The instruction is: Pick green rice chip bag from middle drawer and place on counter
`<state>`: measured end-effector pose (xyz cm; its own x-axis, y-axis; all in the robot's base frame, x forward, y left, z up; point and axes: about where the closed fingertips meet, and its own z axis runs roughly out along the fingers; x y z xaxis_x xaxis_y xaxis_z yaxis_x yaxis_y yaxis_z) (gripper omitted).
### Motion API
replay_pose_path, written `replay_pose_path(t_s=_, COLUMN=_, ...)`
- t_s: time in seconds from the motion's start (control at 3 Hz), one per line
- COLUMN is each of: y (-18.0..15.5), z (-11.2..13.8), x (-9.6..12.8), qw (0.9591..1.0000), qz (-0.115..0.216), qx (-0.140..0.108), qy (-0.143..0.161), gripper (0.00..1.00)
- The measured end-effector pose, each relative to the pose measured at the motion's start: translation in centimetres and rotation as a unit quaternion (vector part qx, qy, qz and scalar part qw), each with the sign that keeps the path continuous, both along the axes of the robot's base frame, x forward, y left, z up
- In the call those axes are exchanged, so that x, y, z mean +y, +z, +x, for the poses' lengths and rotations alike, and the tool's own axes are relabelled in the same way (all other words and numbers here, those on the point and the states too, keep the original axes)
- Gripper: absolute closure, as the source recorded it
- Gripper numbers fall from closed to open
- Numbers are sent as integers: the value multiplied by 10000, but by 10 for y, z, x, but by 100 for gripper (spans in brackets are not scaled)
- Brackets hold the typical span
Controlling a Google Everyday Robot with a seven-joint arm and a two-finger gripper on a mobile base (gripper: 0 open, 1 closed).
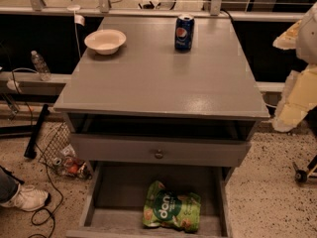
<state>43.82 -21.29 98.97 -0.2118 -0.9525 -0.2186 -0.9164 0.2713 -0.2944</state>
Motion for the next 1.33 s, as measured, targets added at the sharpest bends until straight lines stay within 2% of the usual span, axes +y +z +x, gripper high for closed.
replay_pose_path(t_s=0.33, y=-3, z=-3, x=1, qw=10000, qz=36, qx=13, qy=-32, gripper=0)
replay_pose_path(t_s=0.67, y=-45, z=-20, x=5, qw=9991, qz=295, qx=242, qy=-195, gripper=0)
replay_pose_path(t_s=1.0, y=-113, z=-42, x=15, qw=9942, qz=894, qx=510, qy=-321, gripper=0)
replay_pose_path(t_s=1.33, y=-197, z=-63, x=34, qw=9821, qz=1576, qx=946, qy=-423, gripper=0)
